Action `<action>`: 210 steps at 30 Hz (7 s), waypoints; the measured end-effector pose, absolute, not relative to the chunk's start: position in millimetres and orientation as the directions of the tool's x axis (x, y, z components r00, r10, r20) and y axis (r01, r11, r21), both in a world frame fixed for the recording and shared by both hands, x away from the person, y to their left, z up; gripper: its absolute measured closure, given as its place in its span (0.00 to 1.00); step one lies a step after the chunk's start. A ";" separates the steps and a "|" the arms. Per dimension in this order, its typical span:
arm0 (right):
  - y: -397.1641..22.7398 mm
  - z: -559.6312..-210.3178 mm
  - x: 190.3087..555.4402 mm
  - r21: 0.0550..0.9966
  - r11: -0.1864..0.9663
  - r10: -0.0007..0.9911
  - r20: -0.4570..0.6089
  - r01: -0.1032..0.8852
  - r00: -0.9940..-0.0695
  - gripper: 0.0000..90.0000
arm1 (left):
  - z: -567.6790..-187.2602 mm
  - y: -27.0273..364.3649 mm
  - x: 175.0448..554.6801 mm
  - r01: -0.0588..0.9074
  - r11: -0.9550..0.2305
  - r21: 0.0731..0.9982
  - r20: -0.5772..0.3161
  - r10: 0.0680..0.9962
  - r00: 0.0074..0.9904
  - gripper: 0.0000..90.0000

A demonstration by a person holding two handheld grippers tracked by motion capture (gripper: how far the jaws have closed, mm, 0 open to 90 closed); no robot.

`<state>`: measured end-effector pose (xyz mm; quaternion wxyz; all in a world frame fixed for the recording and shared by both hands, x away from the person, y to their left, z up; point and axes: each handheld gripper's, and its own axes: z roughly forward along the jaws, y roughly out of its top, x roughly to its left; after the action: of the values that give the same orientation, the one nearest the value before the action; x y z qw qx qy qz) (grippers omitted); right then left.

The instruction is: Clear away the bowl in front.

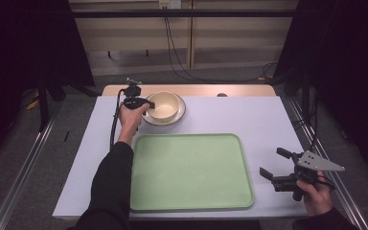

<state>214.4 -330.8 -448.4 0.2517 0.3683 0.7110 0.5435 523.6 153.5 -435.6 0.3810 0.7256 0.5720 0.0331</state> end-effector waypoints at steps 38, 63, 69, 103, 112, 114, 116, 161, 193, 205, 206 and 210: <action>-330.7 -448.3 213.0 0.968 0.134 0.783 0.028 0.212 -0.622 0.00 | -402.3 155.4 491.9 0.755 -0.146 0.639 -0.362 0.809 0.462 0.92; -331.8 -447.7 213.6 0.972 0.131 0.781 0.021 0.197 -0.625 0.00 | -393.5 122.0 473.0 0.723 -0.201 0.660 -0.363 0.758 0.542 0.92; -331.8 -447.8 213.8 0.971 0.132 0.780 0.022 0.199 -0.625 0.00 | -391.5 106.4 466.7 0.712 -0.238 0.661 -0.351 0.741 0.573 0.92; -330.4 -447.6 213.7 0.975 0.119 0.778 0.025 0.187 -0.628 0.00 | -393.6 -13.4 446.2 0.668 -0.378 0.641 -0.397 0.582 0.710 0.92; -330.3 -447.8 213.5 0.975 0.125 0.776 0.020 0.184 -0.631 0.00 | -402.2 -36.7 440.0 0.658 -0.419 0.625 -0.380 0.573 0.726 0.92; -330.3 -447.8 213.5 0.975 0.126 0.776 0.019 0.185 -0.630 0.00 | -403.9 -38.2 440.1 0.654 -0.427 0.624 -0.376 0.570 0.731 0.92; -330.8 -447.7 213.7 0.976 0.126 0.776 0.016 0.180 -0.631 0.00 | -407.7 -42.0 438.9 0.660 -0.429 0.617 -0.385 0.567 0.729 0.92; -332.3 -447.0 212.7 0.975 0.124 0.774 0.022 0.186 -0.633 0.00 | -461.0 -54.9 437.0 0.659 -0.435 0.613 -0.390 0.559 0.732 0.89; -332.6 -446.7 212.8 0.976 0.119 0.776 0.022 0.182 -0.630 0.00 | -434.2 -8.6 428.3 0.527 -0.373 0.763 -0.209 0.629 0.748 0.05; -332.4 -446.6 213.0 0.977 0.113 0.781 0.027 0.183 -0.624 0.00 | -421.7 18.7 411.4 0.429 -0.372 0.823 -0.096 0.653 0.751 0.03; -332.3 -446.6 212.9 0.976 0.113 0.781 0.028 0.186 -0.624 0.00 | -420.2 22.2 409.2 0.420 -0.373 0.827 -0.078 0.664 0.744 0.03; -333.1 -446.8 213.1 0.975 0.122 0.779 0.022 0.185 -0.627 0.00 | -418.0 36.1 404.9 0.400 -0.334 0.854 -0.075 0.681 0.729 0.03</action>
<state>213.1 -333.1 -446.8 0.2620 0.3435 0.7016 0.5666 404.9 36.1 -418.0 0.4689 0.8028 0.3364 0.1497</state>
